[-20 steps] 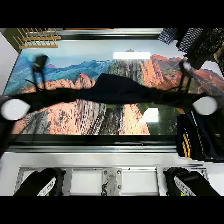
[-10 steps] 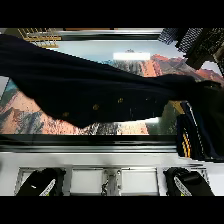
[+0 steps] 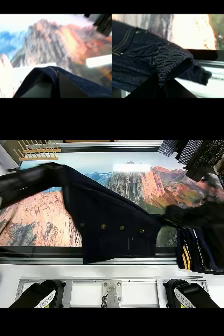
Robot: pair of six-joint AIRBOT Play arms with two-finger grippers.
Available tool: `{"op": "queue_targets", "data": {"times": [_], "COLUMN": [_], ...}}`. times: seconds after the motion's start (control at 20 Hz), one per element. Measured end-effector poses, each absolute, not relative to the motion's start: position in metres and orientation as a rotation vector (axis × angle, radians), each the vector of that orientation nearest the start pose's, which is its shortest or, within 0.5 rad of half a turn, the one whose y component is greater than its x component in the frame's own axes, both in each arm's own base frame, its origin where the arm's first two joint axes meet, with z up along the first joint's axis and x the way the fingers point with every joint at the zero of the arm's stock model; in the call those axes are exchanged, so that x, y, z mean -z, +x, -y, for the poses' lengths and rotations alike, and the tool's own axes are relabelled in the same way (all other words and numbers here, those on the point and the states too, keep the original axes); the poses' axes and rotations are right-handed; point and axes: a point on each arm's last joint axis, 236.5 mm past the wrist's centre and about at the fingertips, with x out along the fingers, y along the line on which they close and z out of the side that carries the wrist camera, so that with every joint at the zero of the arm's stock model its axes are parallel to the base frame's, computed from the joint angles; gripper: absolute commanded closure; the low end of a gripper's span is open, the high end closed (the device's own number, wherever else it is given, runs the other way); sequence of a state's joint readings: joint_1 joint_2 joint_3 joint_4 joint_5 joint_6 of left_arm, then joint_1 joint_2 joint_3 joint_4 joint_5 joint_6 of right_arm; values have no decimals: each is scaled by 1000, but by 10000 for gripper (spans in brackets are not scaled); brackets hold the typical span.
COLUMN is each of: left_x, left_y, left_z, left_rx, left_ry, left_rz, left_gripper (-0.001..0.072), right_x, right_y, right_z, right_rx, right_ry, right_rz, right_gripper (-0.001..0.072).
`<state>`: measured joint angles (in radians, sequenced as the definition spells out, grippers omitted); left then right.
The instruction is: Fold the clothes and pants, and hang the long-sleeved shirts on hangers.
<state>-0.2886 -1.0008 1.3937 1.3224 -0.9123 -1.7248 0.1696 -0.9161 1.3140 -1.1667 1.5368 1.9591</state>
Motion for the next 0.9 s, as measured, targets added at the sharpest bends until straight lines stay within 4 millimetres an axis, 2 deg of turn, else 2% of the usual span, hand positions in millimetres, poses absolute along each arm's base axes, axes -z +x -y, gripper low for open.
{"op": "queue_targets", "data": {"times": [0.1,0.2,0.35,0.45,0.55,0.65,0.75,0.9], "left_x": [-209,-167,-131,-122,-116,-104,-86,-45], "left_y": [433,466,498,504,497,477,451,401], "left_z": [170,177,183,184,183,183,182,184], "left_rx": [359,344,334,334,338,343,343,345], "left_ry": [-282,-286,-290,-284,-270,-261,-256,-236], "left_rz": [-717,-811,-885,-918,-952,-996,-1042,-1131], "left_gripper": [693,694,693,694,694,693,693,693], "right_x": [-138,-104,-69,-62,-60,-56,-47,-20], "right_y": [302,339,382,396,398,389,374,342], "right_z": [-143,-142,-132,-123,-113,-101,-92,-81], "right_rx": [-250,-225,-188,-168,-145,-116,-86,-49], "right_ry": [479,485,504,497,451,389,347,310], "right_rz": [-1299,-1326,-1318,-1294,-1279,-1286,-1312,-1386], "right_gripper": [666,666,666,666,666,666,666,666]}}
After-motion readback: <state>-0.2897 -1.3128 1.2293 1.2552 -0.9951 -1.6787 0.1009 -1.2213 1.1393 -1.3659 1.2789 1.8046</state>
